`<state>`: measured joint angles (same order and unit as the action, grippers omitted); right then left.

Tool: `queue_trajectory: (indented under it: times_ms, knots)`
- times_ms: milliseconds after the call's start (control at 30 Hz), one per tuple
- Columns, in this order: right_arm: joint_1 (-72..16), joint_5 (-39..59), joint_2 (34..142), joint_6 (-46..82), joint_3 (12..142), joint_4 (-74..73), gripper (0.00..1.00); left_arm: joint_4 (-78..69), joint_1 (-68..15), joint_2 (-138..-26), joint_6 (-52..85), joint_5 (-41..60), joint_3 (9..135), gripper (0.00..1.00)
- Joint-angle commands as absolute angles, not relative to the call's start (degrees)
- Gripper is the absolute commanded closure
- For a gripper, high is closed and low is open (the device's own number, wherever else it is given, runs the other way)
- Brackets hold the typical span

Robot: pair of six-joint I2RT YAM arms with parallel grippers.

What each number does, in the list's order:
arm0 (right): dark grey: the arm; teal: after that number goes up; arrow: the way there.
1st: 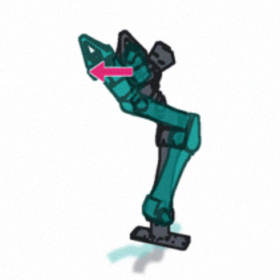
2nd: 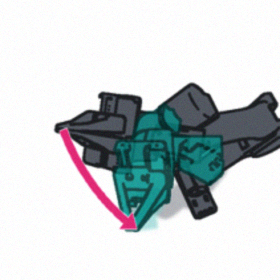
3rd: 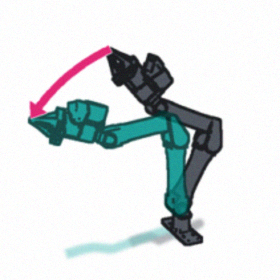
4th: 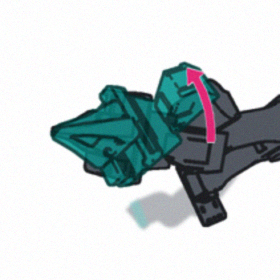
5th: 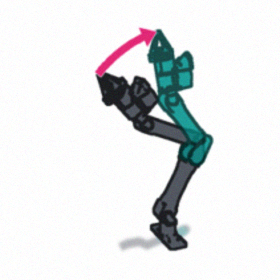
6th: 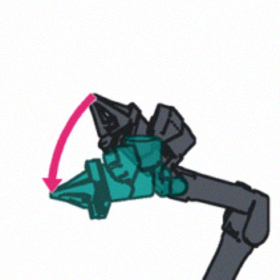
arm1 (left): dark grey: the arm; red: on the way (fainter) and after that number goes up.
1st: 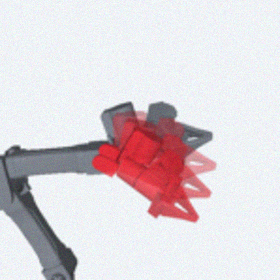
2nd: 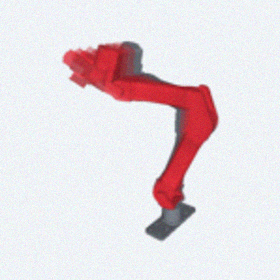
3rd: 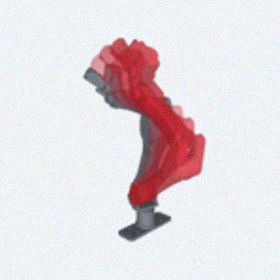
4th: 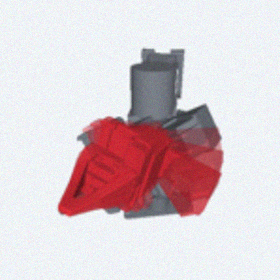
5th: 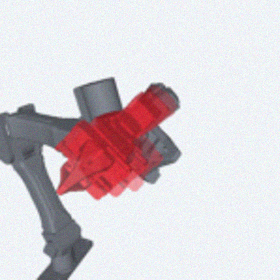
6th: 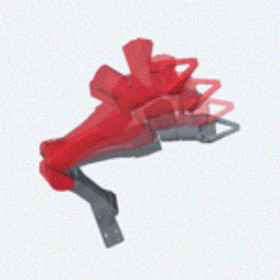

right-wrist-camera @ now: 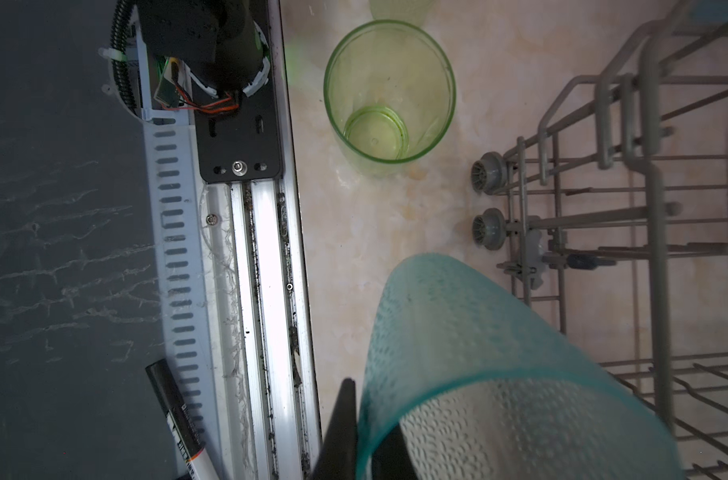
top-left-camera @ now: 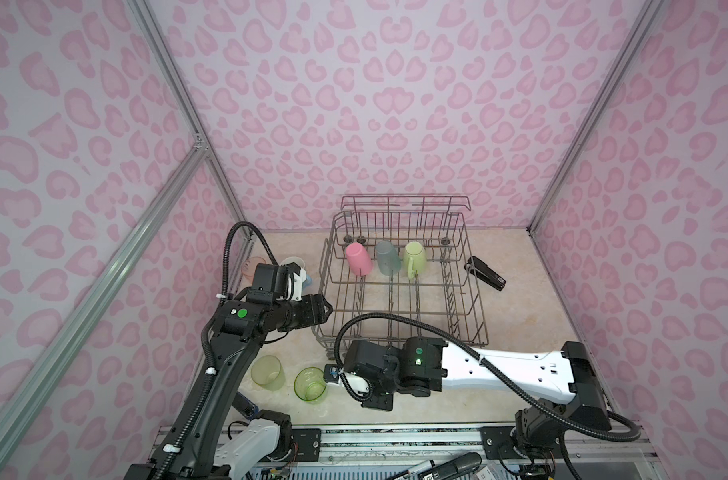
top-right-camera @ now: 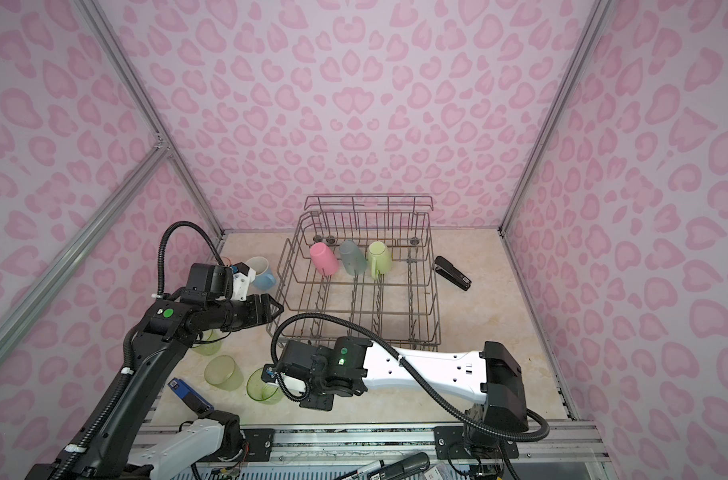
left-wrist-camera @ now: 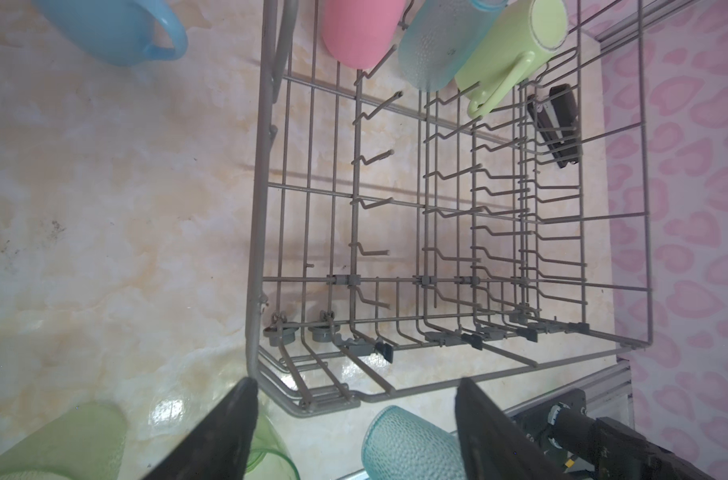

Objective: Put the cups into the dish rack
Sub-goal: 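Lower the right gripper around the teal textured cup and close it, then lift the teal cup over the rack with the right gripper while the left gripper approaches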

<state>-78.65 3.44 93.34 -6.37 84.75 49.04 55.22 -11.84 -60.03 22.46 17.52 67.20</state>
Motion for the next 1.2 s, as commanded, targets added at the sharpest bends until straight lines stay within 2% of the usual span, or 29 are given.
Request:
queue_trajectory:
  times_ms: [0,333,467,700,967,1167]
  knots:
    - [-77.48,2.44,90.36,-5.03,82.91,50.07,1.00,54.51,-11.71,-59.69,23.80,19.52,69.05,0.22]
    - [-70.08,3.63,75.47,-4.39,80.15,47.01,1.00,49.82,-11.73,-59.63,28.90,26.49,69.96,0.19]
    - [-62.71,6.81,70.96,-4.48,79.74,44.34,1.00,47.26,-11.69,-59.44,32.34,27.53,70.18,0.18]
    - [-49.44,12.02,66.75,-0.41,75.46,30.92,1.00,35.99,-11.75,-60.21,44.69,31.50,69.65,0.17]
    - [-46.35,10.24,64.97,4.75,68.28,13.85,1.00,15.82,-11.86,-63.39,63.04,36.37,65.59,0.17]
    - [-46.14,8.88,64.71,7.92,64.15,4.08,1.00,5.64,-14.09,-65.33,74.49,35.73,63.74,0.15]
